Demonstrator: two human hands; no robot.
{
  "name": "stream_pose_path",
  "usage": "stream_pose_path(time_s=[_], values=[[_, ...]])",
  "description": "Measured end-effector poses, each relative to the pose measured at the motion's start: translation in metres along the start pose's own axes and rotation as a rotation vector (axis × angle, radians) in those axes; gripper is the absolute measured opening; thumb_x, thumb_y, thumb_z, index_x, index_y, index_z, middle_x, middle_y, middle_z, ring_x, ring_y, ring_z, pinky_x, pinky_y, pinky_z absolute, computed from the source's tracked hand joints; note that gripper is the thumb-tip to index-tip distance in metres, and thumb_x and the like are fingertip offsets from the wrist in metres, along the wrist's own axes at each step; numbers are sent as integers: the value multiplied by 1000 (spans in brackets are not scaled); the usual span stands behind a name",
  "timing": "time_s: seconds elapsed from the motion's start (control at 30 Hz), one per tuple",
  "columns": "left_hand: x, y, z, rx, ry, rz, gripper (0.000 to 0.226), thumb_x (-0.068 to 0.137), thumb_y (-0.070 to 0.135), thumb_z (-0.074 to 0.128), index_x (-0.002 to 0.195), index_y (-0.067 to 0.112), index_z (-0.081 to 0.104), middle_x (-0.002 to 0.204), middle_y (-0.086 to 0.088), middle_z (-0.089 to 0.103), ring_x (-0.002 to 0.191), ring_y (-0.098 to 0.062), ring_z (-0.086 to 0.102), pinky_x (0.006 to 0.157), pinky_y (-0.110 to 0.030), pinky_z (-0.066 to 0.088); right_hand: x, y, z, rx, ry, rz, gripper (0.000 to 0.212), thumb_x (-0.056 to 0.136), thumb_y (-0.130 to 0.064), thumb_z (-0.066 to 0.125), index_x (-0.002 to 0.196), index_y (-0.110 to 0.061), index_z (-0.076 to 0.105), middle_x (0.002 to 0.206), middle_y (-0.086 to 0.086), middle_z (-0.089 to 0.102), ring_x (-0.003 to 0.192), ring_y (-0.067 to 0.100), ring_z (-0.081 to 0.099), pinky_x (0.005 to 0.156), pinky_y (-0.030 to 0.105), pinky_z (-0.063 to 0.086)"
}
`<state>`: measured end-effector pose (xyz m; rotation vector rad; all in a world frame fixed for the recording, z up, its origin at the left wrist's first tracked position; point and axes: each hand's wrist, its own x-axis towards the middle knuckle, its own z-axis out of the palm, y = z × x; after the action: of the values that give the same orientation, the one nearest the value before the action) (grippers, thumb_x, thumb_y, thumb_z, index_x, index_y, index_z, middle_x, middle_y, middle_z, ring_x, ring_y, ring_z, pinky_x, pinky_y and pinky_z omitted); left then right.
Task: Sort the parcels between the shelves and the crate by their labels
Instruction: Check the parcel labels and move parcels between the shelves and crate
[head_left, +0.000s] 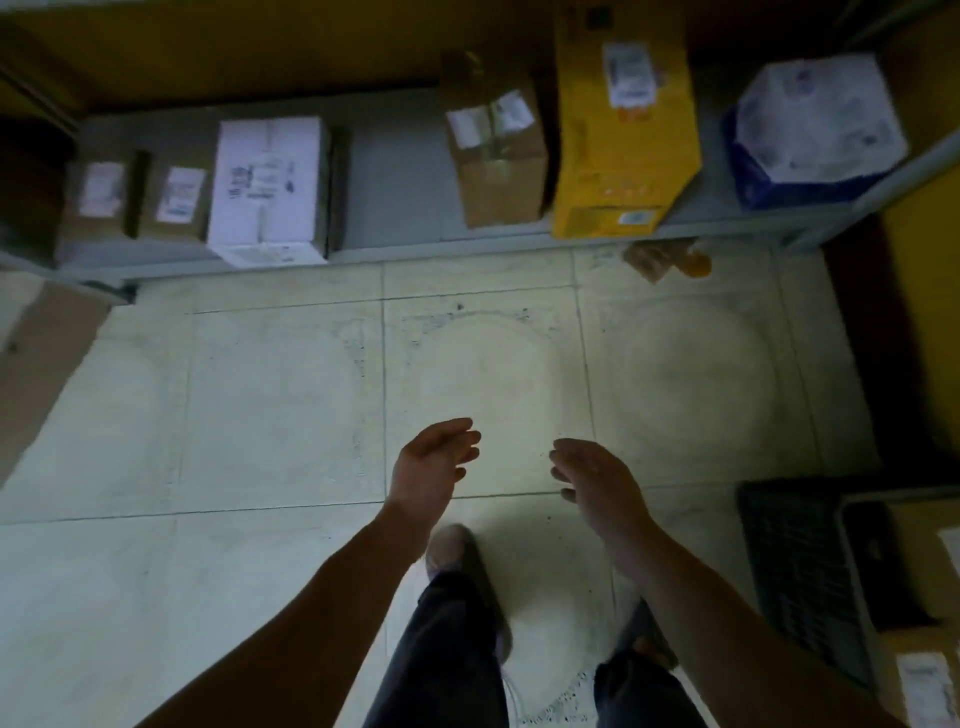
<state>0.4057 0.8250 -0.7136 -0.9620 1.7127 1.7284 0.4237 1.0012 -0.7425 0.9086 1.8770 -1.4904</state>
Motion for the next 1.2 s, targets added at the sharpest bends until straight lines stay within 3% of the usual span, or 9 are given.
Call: stream_pose_path(time_s=[0.13,0.23,0.33,0.43,0.53,0.7,1.0,1.1,1.2], values=[[16,15,-74,-49,70,-22,22,95,5,53,110,13,67,107,-5,71,100,-22,65,95,-37,46,10,-41,76,-87,-94,-58,12,94,-21,58,101,-29,64,99,-3,68,94,17,66,92,43,54],[26,24,-107,-93,106,-43,23,95,6,53,113,12,66,108,-5,71,101,-22,65,96,-37,46,16,-59,113,-142,-142,-50,17,95,-25,57,110,-28,64,103,-3,67,94,16,64,81,35,54],[43,33,-145,-163,129,-74,22,96,8,53,113,11,66,109,-6,71,102,-22,65,96,-37,46,32,-79,157,-241,-175,-47,11,94,-29,57,98,-33,66,108,-3,66,102,19,62,95,41,51],[61,47,-174,-227,137,-97,16,95,7,54,102,13,67,101,-6,71,95,-20,65,89,-33,49,51,-97,188,-281,-201,-41,13,94,-28,56,85,-34,63,106,0,67,102,20,63,97,47,50],[91,66,-202,-258,166,-124,17,95,5,53,103,11,67,98,-6,71,91,-20,65,83,-29,49,74,-119,216,-303,-209,-16,14,94,-24,57,84,-31,64,99,3,69,100,25,65,95,52,50],[168,109,-243,-232,181,-123,23,97,6,50,115,7,64,102,-6,70,100,-25,63,97,-38,46,135,-163,267,-330,-218,-14,11,92,-30,58,85,-34,66,102,0,69,100,23,65,94,52,51],[245,162,-311,-183,134,-127,26,97,8,51,121,7,62,106,-7,68,103,-23,64,90,-32,48,186,-232,349,-365,-221,-6,14,95,-27,55,88,-34,64,104,1,69,103,24,64,96,53,50],[265,164,-338,-154,109,-140,27,98,7,51,124,8,59,115,-11,66,107,-25,62,97,-38,45,194,-240,373,-352,-197,-14,11,95,-26,54,99,-32,62,109,1,67,106,22,62,99,51,48],[294,166,-369,-36,95,-116,38,96,9,53,134,13,50,128,-11,60,117,-27,57,102,-40,44,204,-244,397,-337,-109,-12,25,95,-26,56,119,-24,62,123,2,64,114,21,59,102,49,45]])
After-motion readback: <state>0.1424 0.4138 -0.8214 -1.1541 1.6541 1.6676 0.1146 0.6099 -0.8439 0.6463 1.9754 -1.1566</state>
